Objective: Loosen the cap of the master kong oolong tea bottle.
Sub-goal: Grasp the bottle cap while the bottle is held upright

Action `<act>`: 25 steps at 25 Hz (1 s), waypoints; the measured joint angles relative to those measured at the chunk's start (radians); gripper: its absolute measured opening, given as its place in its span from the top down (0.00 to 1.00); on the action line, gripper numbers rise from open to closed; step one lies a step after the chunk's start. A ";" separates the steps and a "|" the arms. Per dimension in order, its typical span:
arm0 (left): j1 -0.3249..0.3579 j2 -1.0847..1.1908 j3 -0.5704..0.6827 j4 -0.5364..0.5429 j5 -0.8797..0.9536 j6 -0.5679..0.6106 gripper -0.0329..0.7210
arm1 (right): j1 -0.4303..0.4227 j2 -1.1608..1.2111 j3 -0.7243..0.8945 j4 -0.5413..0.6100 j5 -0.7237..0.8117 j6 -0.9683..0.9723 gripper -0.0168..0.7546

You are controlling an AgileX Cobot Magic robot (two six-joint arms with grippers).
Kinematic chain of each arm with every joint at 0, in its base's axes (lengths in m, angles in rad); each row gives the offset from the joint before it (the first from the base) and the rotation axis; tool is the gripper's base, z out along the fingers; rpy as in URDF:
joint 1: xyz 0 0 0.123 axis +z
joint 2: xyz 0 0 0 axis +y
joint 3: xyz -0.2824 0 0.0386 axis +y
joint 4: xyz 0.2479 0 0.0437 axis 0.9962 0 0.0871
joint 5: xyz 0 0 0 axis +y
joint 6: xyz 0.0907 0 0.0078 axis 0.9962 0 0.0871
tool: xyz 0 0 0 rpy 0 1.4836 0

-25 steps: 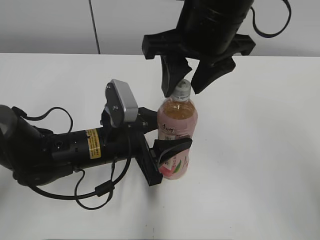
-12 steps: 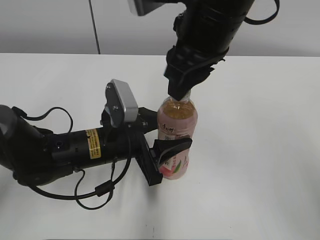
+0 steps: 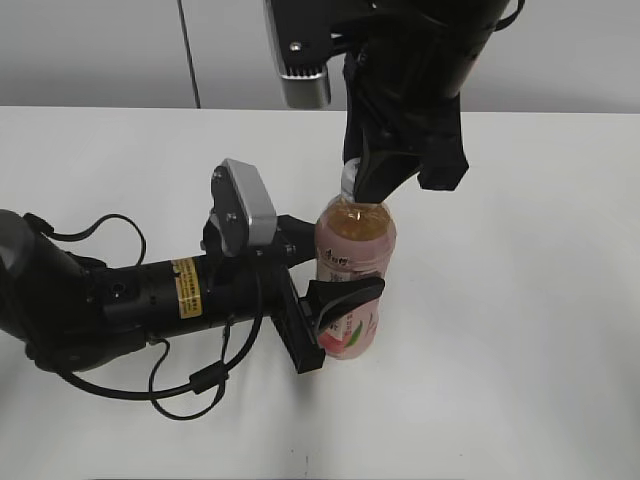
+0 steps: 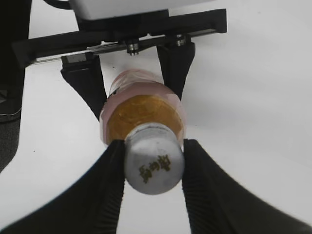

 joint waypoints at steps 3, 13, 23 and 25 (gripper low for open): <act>0.000 0.000 0.000 0.001 -0.001 0.001 0.44 | 0.000 -0.001 0.000 0.012 0.000 0.026 0.62; 0.000 0.000 0.000 0.002 -0.001 0.002 0.44 | -0.001 0.000 0.000 0.085 -0.001 0.128 0.38; 0.000 0.000 0.000 -0.002 0.000 -0.001 0.44 | 0.000 -0.058 -0.015 0.081 0.002 0.921 0.31; 0.000 0.000 0.000 -0.003 0.000 -0.001 0.44 | 0.000 -0.058 -0.015 0.068 0.002 1.143 0.31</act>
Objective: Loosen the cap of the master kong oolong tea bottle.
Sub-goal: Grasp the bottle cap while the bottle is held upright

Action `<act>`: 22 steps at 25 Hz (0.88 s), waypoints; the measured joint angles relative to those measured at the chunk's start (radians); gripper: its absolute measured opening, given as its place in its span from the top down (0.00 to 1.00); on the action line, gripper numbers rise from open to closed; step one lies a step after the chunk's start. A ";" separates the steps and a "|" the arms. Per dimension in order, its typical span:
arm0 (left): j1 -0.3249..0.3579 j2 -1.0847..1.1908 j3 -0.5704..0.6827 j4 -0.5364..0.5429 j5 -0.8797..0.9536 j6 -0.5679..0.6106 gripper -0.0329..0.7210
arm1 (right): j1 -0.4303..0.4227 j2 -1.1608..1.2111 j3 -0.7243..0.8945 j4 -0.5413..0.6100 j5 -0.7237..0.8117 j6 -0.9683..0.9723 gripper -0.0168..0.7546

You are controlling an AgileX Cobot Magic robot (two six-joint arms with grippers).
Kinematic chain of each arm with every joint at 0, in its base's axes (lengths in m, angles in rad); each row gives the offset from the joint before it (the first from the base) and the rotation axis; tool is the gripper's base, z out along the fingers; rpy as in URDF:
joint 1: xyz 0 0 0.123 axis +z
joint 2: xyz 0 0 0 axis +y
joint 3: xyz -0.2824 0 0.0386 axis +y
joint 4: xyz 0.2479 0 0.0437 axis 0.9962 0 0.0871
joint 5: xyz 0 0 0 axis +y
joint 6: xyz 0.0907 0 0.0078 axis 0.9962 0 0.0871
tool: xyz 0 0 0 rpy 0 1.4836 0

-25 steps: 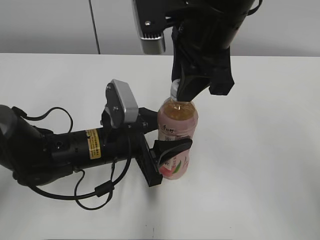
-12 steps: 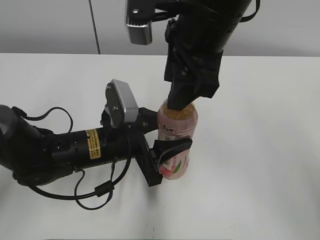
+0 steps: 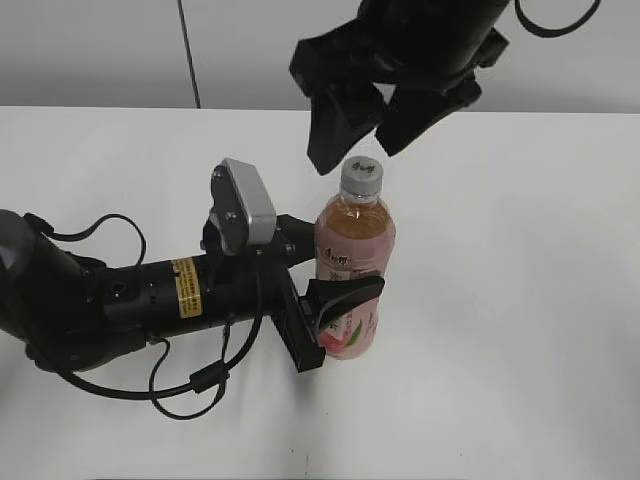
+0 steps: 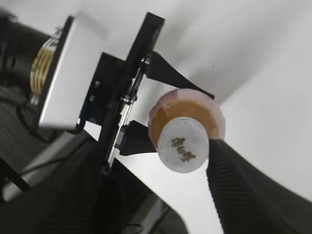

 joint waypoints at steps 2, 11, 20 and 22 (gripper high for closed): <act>0.000 0.000 0.000 0.000 0.000 0.000 0.44 | 0.000 0.000 0.000 -0.011 0.000 0.136 0.31; 0.000 0.000 0.000 0.000 0.000 0.000 0.44 | 0.000 0.042 0.000 -0.061 0.000 0.300 0.31; 0.000 0.000 0.000 0.000 0.000 0.000 0.44 | 0.000 0.072 0.000 -0.074 0.000 0.308 0.39; 0.000 0.000 0.000 0.000 0.000 0.000 0.44 | 0.000 0.072 0.000 -0.088 0.000 0.302 0.52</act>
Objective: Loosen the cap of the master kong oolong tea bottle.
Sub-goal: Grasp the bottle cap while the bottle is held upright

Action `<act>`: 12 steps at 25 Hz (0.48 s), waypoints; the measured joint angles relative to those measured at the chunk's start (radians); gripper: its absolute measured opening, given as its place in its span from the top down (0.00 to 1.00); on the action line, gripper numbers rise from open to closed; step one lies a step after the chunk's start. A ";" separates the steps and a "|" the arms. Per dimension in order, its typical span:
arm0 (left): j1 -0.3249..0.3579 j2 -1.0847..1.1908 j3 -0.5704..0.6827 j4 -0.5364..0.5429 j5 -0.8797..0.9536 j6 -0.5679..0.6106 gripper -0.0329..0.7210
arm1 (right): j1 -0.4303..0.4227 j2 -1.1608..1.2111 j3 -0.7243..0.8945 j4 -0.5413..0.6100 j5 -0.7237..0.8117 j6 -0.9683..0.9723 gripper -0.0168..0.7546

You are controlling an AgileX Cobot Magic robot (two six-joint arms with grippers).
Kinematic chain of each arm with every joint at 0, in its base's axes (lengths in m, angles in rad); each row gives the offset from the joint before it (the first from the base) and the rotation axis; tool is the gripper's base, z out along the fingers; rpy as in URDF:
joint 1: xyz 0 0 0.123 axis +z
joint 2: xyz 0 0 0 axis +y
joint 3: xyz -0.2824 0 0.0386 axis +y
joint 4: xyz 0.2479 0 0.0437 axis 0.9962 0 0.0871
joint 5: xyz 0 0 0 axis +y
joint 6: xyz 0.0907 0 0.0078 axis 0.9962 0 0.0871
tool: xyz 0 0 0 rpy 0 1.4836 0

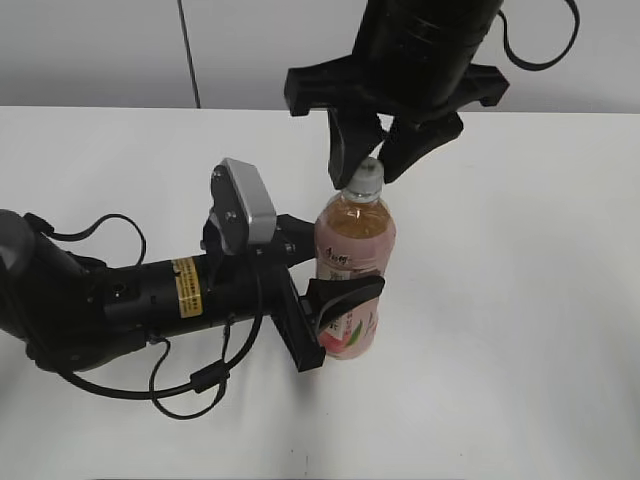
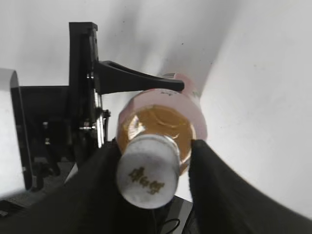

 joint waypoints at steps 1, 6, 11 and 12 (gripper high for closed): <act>0.000 0.000 0.000 -0.001 0.000 0.000 0.44 | 0.000 0.000 0.000 0.003 -0.001 -0.018 0.60; 0.000 0.000 0.000 -0.001 0.001 0.000 0.44 | 0.000 0.000 -0.002 0.002 -0.002 -0.296 0.62; 0.000 0.000 0.000 0.000 0.001 0.000 0.44 | 0.000 0.000 -0.002 0.011 -0.003 -0.818 0.62; 0.000 0.000 0.000 0.000 0.001 0.000 0.44 | 0.000 0.000 -0.003 0.013 -0.003 -0.948 0.62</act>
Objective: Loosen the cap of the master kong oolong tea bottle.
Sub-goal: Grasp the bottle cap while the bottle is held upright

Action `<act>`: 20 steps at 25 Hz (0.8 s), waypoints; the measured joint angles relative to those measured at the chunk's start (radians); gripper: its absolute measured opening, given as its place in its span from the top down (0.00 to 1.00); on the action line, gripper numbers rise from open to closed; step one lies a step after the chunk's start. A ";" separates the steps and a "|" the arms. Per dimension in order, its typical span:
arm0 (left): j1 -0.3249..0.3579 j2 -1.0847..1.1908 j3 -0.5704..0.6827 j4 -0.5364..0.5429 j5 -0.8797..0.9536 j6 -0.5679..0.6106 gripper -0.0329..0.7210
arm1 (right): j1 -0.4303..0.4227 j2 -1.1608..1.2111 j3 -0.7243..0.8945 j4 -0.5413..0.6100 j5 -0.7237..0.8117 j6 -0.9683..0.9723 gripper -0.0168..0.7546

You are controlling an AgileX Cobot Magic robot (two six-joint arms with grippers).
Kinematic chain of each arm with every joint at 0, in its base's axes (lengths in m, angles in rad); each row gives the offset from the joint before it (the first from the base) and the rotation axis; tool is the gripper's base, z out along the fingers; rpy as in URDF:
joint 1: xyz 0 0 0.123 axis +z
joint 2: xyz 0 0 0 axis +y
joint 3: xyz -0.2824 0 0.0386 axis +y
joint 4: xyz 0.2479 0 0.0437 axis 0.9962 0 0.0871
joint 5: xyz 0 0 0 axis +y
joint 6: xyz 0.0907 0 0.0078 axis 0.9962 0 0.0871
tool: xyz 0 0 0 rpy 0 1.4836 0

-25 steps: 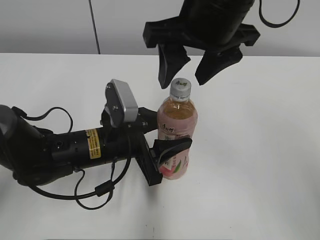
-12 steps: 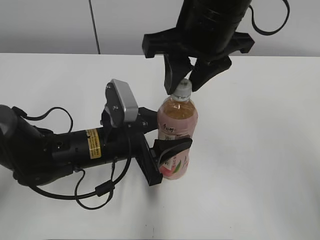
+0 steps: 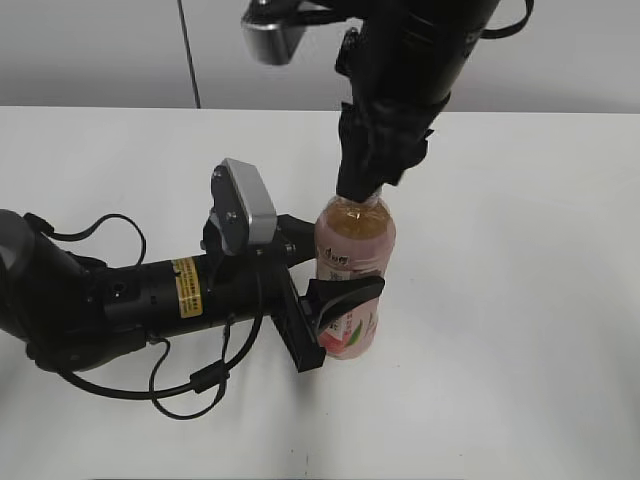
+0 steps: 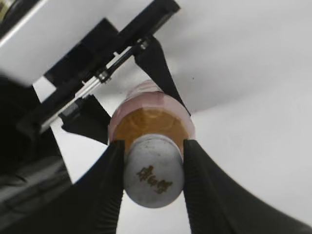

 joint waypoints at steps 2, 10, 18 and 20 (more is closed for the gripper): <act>0.000 0.000 0.000 0.000 0.000 0.000 0.44 | 0.000 0.000 -0.001 0.005 0.003 -0.236 0.62; 0.000 0.000 0.000 0.001 0.000 0.000 0.44 | 0.000 0.000 -0.002 0.007 0.007 -0.534 0.62; 0.000 0.000 0.000 0.001 -0.001 0.001 0.44 | 0.000 -0.003 -0.002 0.013 0.009 -0.588 0.62; 0.000 0.000 0.000 0.002 -0.001 0.003 0.44 | 0.000 -0.004 -0.002 0.018 0.009 -0.597 0.62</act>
